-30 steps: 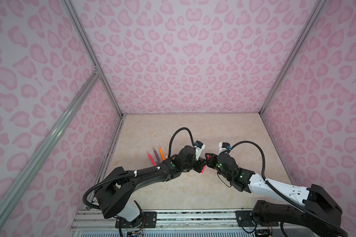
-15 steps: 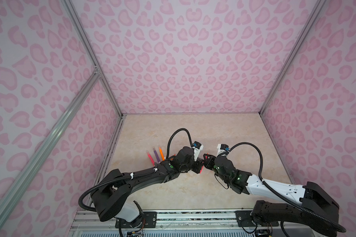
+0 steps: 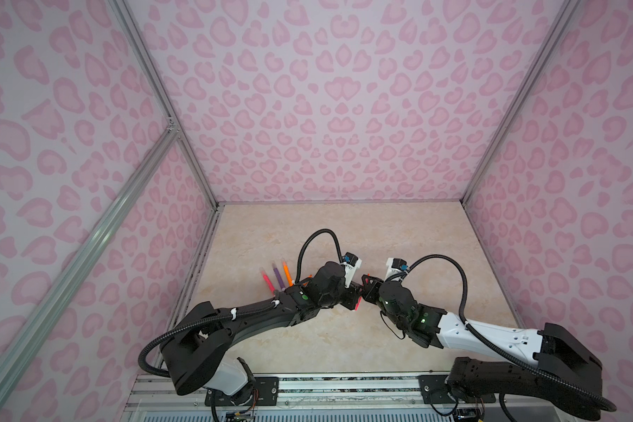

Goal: Insert the pens into the pen caps

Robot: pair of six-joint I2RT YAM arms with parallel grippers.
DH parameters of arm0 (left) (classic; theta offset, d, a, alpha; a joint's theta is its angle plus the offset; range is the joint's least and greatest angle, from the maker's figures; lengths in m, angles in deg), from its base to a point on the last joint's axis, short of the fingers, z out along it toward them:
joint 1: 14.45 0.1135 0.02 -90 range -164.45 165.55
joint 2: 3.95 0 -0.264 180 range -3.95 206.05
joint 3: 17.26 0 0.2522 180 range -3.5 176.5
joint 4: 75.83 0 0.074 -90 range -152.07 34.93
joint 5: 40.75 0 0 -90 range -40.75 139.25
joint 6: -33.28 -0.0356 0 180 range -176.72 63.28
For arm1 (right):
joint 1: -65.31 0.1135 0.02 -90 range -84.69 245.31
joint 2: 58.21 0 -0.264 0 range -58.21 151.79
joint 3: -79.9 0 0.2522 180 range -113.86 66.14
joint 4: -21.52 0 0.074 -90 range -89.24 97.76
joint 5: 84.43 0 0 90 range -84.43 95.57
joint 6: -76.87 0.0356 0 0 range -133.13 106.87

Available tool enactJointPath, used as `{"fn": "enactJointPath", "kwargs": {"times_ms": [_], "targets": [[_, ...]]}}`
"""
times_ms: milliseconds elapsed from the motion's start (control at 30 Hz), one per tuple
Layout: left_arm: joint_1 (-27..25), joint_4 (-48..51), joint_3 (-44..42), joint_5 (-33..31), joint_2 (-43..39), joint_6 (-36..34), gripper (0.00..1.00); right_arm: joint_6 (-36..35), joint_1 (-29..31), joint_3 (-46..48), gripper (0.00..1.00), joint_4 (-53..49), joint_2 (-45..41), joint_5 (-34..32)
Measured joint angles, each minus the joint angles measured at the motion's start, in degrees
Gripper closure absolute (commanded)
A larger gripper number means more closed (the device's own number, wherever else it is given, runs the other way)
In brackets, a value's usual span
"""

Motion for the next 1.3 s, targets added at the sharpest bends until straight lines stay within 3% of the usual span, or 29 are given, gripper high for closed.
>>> {"fn": "enactJointPath", "kwargs": {"times_ms": [700,833,900,1000,1167,1300], "targets": [[0.11,0.72,1.20,1.90,2.01,-0.39,0.70,0.04,0.87,0.68,1.00,0.44,-1.03,-1.86],[-0.07,0.46,1.20,2.95,2.03,-0.44,0.78,0.07,0.85,1.29,1.00,0.37,-1.95,-1.79],[-0.11,0.02,1.20,3.65,2.03,-0.48,0.91,-0.02,0.85,1.29,1.00,0.33,-2.34,-1.38],[-0.11,-0.13,1.22,3.80,2.05,-0.50,0.97,-0.15,0.85,1.29,1.00,-0.04,-2.56,-1.38],[-0.15,-0.28,1.22,2.58,2.01,-0.35,0.97,-0.17,0.83,1.29,0.65,-0.46,-3.02,-1.42],[-0.09,-1.97,-2.27,-5.73,-2.40,1.77,0.97,-0.17,0.94,1.29,0.58,-2.40,-4.74,-1.86]]}}
